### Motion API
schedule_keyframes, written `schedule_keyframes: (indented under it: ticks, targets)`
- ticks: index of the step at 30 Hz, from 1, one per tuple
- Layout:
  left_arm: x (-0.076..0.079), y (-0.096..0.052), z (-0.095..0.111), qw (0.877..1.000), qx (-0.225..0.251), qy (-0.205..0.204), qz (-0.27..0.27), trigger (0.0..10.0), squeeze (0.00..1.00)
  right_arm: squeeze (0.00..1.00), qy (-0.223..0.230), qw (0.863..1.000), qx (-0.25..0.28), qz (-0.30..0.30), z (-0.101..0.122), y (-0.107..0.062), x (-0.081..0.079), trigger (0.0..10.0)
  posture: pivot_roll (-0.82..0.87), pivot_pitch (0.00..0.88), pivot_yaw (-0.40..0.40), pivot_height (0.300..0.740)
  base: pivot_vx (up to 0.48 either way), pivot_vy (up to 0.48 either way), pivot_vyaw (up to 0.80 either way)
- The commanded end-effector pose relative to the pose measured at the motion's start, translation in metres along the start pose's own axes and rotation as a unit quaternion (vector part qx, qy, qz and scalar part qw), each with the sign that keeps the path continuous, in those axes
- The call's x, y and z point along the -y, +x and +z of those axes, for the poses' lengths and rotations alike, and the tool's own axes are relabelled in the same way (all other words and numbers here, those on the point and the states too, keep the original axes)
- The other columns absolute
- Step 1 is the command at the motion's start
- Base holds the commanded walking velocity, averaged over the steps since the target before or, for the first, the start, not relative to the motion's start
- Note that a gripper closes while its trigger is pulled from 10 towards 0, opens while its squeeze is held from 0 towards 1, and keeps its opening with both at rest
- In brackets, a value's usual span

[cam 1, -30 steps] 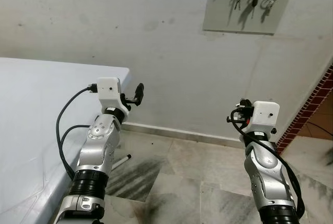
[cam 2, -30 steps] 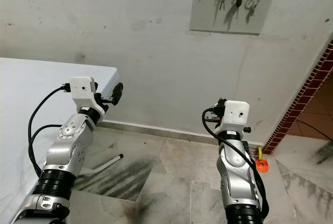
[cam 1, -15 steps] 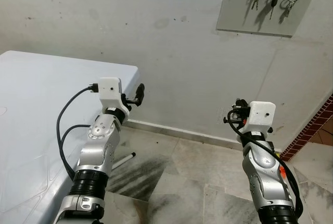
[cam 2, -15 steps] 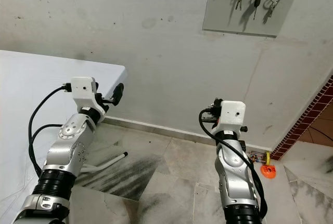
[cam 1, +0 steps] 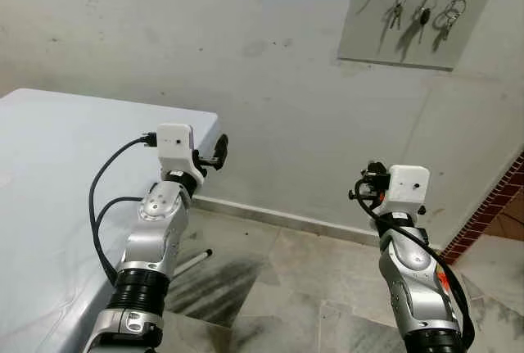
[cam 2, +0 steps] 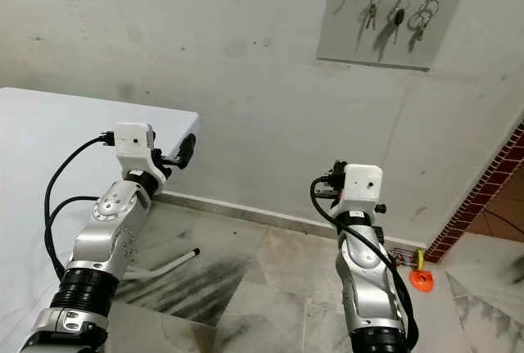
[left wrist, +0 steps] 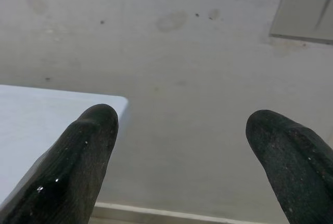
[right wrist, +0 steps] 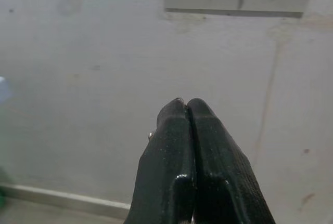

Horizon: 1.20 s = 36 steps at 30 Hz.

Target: Hang keys on a hook

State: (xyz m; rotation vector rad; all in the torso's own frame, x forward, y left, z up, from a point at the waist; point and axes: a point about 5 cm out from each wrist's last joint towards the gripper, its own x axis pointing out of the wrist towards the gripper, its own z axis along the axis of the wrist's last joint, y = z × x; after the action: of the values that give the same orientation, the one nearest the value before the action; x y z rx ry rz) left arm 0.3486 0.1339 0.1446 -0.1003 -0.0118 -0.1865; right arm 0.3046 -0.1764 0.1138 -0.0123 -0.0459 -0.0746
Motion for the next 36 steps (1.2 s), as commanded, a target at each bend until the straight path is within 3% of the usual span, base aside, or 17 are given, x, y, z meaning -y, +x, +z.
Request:
schedule_keyframes:
  ticks: [1,36]
  targets:
    - [-0.0044,-0.001,0.0037,1.0,0.006,0.005,0.003,10.0,0.0,0.0,0.003,1.0,0.011,0.004,0.0064,0.0009,-0.0029,10.0,-0.08,0.004,0.026,0.74,0.334,0.0,0.0]
    - [-0.0051,-0.0034,0.0047,1.0,0.004,0.022,0.0,10.0,0.0,0.0,0.01,1.0,0.005,0.002,0.004,-0.0023,-0.005,10.0,-0.07,0.016,0.033,0.74,0.372,0.0,0.0]
